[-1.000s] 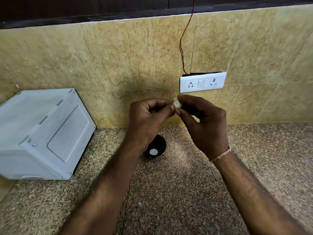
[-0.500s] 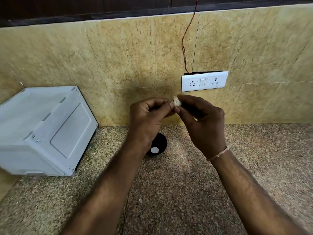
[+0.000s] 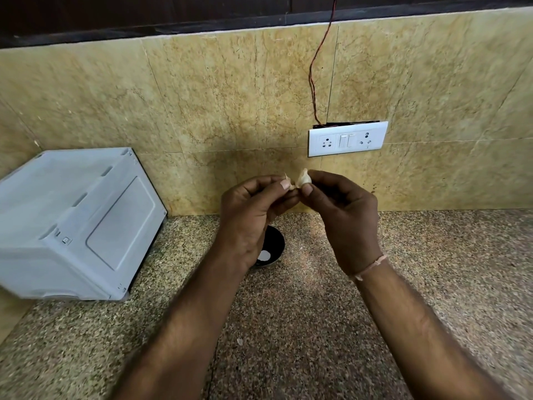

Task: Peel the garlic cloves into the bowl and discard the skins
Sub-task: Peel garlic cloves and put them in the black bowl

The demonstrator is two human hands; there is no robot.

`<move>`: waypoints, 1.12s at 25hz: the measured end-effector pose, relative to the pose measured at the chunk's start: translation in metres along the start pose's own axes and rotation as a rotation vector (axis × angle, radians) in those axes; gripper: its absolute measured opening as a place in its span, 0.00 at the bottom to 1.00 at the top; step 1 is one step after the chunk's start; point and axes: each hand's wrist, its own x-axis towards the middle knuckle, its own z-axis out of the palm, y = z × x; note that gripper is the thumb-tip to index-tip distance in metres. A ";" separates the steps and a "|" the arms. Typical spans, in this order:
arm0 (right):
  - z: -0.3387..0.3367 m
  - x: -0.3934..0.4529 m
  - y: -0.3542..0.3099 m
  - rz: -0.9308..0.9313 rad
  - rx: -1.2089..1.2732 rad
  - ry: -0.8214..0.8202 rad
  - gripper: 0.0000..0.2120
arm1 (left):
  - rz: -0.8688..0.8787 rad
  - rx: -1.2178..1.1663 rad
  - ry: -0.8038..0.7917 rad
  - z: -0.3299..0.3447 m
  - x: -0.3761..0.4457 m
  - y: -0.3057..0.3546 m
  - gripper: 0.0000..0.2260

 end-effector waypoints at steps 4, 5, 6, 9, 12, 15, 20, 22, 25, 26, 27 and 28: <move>-0.002 -0.015 0.027 0.320 0.223 0.021 0.10 | -0.168 -0.067 0.053 -0.020 -0.008 -0.024 0.03; -0.003 -0.020 0.037 0.378 0.247 0.024 0.09 | -0.203 -0.083 0.080 -0.027 -0.011 -0.030 0.03; -0.003 -0.025 0.048 0.430 0.259 0.023 0.07 | -0.235 -0.100 0.109 -0.036 -0.015 -0.037 0.03; -0.005 -0.048 0.088 0.598 0.162 -0.004 0.06 | -0.320 -0.124 0.169 -0.066 -0.030 -0.056 0.04; -0.001 -0.082 0.139 0.752 -0.127 -0.129 0.05 | -0.380 -0.156 0.262 -0.101 -0.053 -0.075 0.05; 0.004 -0.112 0.187 0.727 -0.545 -0.298 0.07 | -0.432 -0.156 0.365 -0.134 -0.077 -0.098 0.03; 0.017 -0.143 0.228 0.539 -0.851 -0.561 0.08 | -0.610 -0.030 0.584 -0.175 -0.114 -0.133 0.05; 0.021 -0.151 0.237 0.478 -0.900 -0.647 0.07 | -0.662 -0.013 0.641 -0.187 -0.128 -0.143 0.06; 0.026 -0.163 0.245 0.389 -0.943 -0.779 0.06 | -0.679 -0.018 0.694 -0.202 -0.144 -0.151 0.11; 0.027 -0.167 0.245 0.368 -0.945 -0.800 0.07 | -0.679 -0.016 0.702 -0.205 -0.149 -0.153 0.13; 0.027 -0.171 0.245 0.358 -0.938 -0.805 0.07 | -0.681 -0.006 0.705 -0.207 -0.152 -0.155 0.12; 0.026 -0.174 0.243 0.362 -0.924 -0.799 0.09 | -0.685 0.007 0.705 -0.208 -0.155 -0.157 0.09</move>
